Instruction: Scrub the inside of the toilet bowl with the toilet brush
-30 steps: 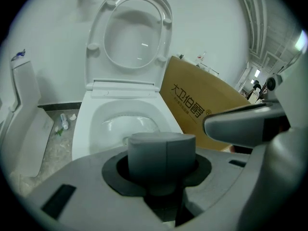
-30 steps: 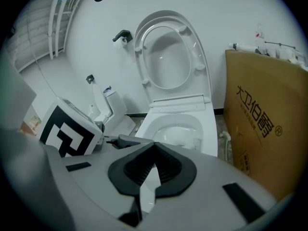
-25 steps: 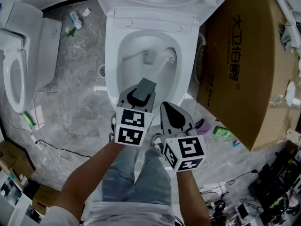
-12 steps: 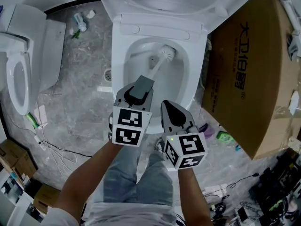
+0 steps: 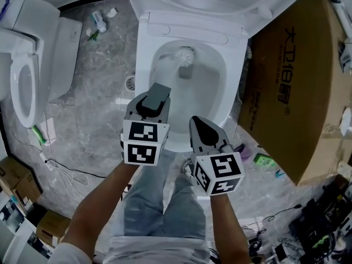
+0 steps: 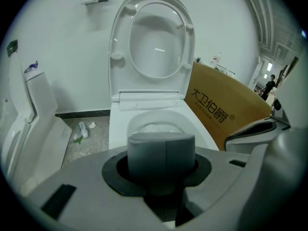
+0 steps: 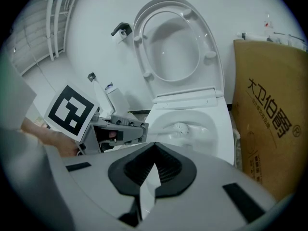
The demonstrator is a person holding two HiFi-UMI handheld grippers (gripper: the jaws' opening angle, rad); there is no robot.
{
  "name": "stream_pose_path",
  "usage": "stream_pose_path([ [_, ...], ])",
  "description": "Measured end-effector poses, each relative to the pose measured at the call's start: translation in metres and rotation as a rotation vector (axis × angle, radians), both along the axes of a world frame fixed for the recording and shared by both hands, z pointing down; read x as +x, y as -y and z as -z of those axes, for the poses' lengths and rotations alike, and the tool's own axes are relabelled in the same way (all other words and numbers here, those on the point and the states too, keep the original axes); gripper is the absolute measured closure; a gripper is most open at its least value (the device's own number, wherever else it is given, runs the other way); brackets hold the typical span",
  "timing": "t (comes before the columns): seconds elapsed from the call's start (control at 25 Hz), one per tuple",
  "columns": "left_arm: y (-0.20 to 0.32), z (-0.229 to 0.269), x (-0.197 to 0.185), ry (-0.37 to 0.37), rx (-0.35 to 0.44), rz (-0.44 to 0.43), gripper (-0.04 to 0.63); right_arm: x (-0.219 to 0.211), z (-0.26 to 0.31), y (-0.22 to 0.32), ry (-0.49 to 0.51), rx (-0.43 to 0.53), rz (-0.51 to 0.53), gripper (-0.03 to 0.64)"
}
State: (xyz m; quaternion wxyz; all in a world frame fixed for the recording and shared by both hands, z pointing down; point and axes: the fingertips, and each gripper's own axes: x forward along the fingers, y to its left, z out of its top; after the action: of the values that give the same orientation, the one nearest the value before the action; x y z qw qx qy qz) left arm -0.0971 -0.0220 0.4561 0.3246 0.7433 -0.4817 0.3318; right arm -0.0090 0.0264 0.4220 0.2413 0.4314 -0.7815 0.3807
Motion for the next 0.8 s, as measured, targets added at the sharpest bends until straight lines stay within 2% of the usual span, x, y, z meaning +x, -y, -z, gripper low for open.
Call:
stream_pose_path([
  [0.44, -0.031, -0.001, -0.031, 0.072, -0.032, 0.072, 0.437, 0.008, 0.004, -0.016, -0.017, 0.006, 0.017, 0.618],
  [0.8, -0.067, 0.007, -0.042, 0.132, -0.062, 0.08, 0.437, 0.0, 0.017, -0.037, -0.013, 0.019, 0.049, 0.618],
])
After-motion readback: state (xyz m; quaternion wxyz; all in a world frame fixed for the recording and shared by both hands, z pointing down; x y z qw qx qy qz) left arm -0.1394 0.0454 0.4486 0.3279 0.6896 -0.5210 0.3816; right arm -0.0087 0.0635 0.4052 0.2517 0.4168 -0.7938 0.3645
